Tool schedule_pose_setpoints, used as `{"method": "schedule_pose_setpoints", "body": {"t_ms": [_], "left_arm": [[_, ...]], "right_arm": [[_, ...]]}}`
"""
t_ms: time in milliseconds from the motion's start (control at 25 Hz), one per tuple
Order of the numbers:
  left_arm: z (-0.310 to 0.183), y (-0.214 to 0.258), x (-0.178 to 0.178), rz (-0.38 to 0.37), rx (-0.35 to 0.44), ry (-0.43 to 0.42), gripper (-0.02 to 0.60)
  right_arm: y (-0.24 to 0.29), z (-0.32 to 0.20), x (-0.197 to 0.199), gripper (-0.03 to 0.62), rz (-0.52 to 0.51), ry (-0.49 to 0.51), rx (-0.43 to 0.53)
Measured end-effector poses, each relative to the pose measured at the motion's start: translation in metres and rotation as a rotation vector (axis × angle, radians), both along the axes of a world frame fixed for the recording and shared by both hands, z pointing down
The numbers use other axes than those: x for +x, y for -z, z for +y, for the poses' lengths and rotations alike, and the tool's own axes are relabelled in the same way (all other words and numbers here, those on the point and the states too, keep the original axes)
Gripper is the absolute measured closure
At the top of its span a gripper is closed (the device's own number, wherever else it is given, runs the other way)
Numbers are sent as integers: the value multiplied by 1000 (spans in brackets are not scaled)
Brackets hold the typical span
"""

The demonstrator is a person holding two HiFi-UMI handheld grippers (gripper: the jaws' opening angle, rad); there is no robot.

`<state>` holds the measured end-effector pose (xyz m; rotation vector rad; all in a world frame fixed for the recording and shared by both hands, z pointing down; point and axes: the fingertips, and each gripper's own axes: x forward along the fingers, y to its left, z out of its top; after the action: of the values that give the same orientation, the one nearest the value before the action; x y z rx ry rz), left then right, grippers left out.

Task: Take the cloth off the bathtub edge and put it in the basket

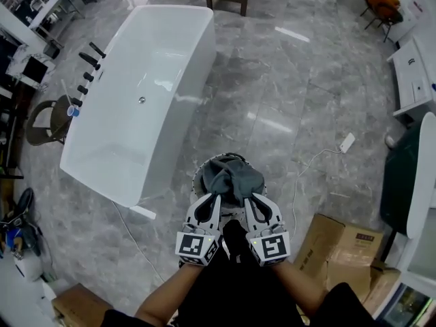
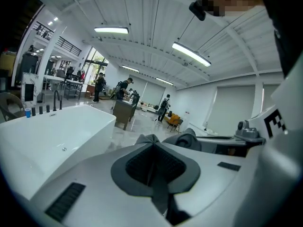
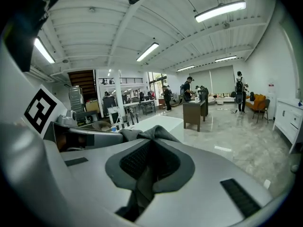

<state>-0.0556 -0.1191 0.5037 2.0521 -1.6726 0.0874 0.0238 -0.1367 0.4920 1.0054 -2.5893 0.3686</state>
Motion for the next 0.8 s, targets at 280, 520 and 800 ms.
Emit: {"method": "schedule_pose_setpoints", "body": {"t_ms": [280, 520, 800], "left_arm": [[-12, -73, 4, -5, -74, -34, 555], [-12, -128, -4, -22, -129, -35, 555], [-11, -189, -5, -35, -194, -44, 555]], "right_arm": [[-72, -9, -4, 557, 33, -12, -56], [-122, -14, -2, 557, 80, -46, -161], [-183, -14, 3, 557, 132, -69, -209]]}}
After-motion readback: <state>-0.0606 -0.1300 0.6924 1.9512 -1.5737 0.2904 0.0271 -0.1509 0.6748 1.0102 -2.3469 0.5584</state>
